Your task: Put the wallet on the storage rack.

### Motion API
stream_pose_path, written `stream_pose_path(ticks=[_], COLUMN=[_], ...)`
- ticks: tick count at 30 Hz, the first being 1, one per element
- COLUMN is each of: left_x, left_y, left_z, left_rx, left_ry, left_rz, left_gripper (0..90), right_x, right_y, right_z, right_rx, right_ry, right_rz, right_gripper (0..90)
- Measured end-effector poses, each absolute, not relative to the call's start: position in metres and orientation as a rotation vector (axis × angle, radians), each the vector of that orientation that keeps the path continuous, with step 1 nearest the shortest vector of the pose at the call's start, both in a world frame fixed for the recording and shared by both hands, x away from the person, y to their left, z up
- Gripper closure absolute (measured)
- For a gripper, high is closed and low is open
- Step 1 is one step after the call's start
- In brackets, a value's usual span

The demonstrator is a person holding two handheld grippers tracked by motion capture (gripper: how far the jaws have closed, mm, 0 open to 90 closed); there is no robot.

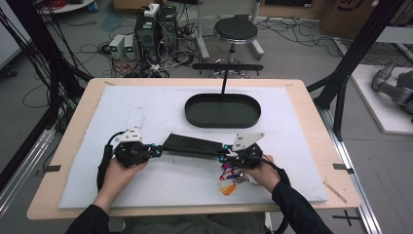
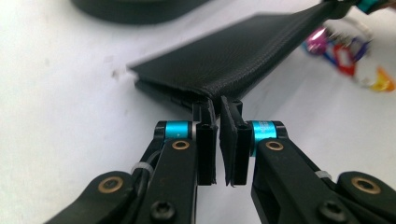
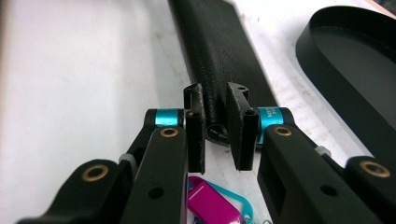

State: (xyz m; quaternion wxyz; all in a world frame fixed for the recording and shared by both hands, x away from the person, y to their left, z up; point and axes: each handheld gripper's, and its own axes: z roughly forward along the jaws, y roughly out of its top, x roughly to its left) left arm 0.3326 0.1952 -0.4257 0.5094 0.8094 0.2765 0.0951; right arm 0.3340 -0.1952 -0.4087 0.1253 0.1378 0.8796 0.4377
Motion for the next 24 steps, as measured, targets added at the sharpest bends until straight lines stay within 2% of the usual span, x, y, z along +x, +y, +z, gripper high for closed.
stream_pose_path(ticks=[3, 6, 7, 9, 14, 17, 20, 24], left_x=[0.329, 0.33, 0.331, 0.334, 0.34, 0.345, 0.352, 0.358], left_y=[0.19, 0.184, 0.182, 0.177, 0.165, 0.161, 0.158, 0.15], left_z=[-0.419, -0.416, -0.415, -0.416, -0.421, -0.422, -0.424, -0.428], left_rx=[1.944, 1.927, 1.928, 1.949, 2.025, 2.04, 2.032, 2.05], left_ry=[0.607, 0.579, 0.583, 0.568, 0.486, 0.453, 0.443, 0.383], left_rz=[0.286, 0.348, 0.368, 0.4, 0.466, 0.517, 0.49, 0.47], left_gripper=[82.5, 69.1, 69.1, 61.3, 49.5, 46.6, 43.9, 51.5], right_x=[0.341, 0.347, 0.348, 0.348, 0.349, 0.351, 0.352, 0.353], right_y=[-0.207, -0.216, -0.217, -0.217, -0.218, -0.22, -0.221, -0.221], right_z=[-0.404, -0.402, -0.402, -0.402, -0.401, -0.401, -0.401, -0.401], right_rx=[0.442, 0.488, 0.495, 0.5, 0.543, 0.551, 0.569, 0.576], right_ry=[2.556, 2.543, 2.543, 2.534, 2.514, 2.516, 2.513, 2.509], right_rz=[1.373, 1.41, 1.416, 1.415, 1.425, 1.434, 1.438, 1.443], right_gripper=[79.9, 79.9, 79.9, 79.9, 79.8, 79.7, 79.4, 78.6])
